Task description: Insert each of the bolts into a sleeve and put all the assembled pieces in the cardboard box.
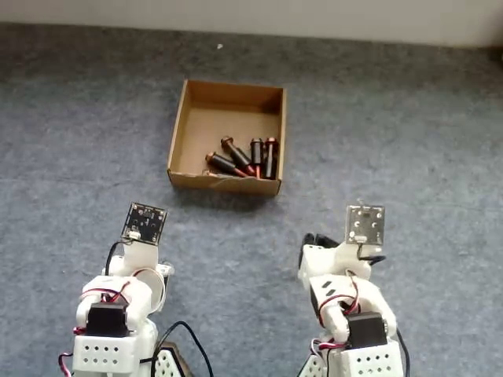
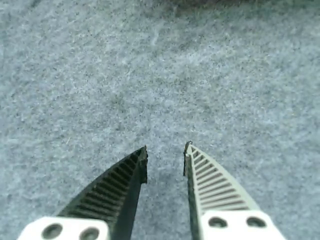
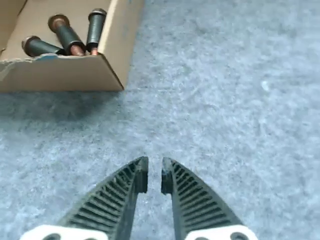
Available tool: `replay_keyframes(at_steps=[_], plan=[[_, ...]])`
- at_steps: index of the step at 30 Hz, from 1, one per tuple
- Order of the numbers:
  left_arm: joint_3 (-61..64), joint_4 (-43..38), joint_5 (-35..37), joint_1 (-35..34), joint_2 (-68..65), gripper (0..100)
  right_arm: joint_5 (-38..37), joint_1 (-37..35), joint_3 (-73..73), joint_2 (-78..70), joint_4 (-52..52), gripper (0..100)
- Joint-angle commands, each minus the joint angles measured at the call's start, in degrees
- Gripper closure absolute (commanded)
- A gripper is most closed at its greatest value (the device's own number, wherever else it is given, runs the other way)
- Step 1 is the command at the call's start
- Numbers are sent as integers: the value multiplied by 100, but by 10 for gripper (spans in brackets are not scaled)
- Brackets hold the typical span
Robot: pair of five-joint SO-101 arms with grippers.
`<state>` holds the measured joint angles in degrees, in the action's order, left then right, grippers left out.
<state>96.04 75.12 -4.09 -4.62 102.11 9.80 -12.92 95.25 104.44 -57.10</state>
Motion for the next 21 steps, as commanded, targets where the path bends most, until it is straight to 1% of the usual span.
replay_keyframes(at_steps=[1,5,11,14,17,21], plan=[[119,26,-62,-40,40,853,97,224,31,75,-251,957],[119,26,-62,-40,40,853,97,251,48,75,-567,957],[119,26,-62,-40,40,853,79,312,936,75,-664,957],[119,26,-62,-40,40,853,79,382,910,75,-963,957],[119,26,-62,-40,40,853,79,382,910,75,-1473,957],[119,26,-62,-40,40,853,70,382,910,75,-1455,957]])
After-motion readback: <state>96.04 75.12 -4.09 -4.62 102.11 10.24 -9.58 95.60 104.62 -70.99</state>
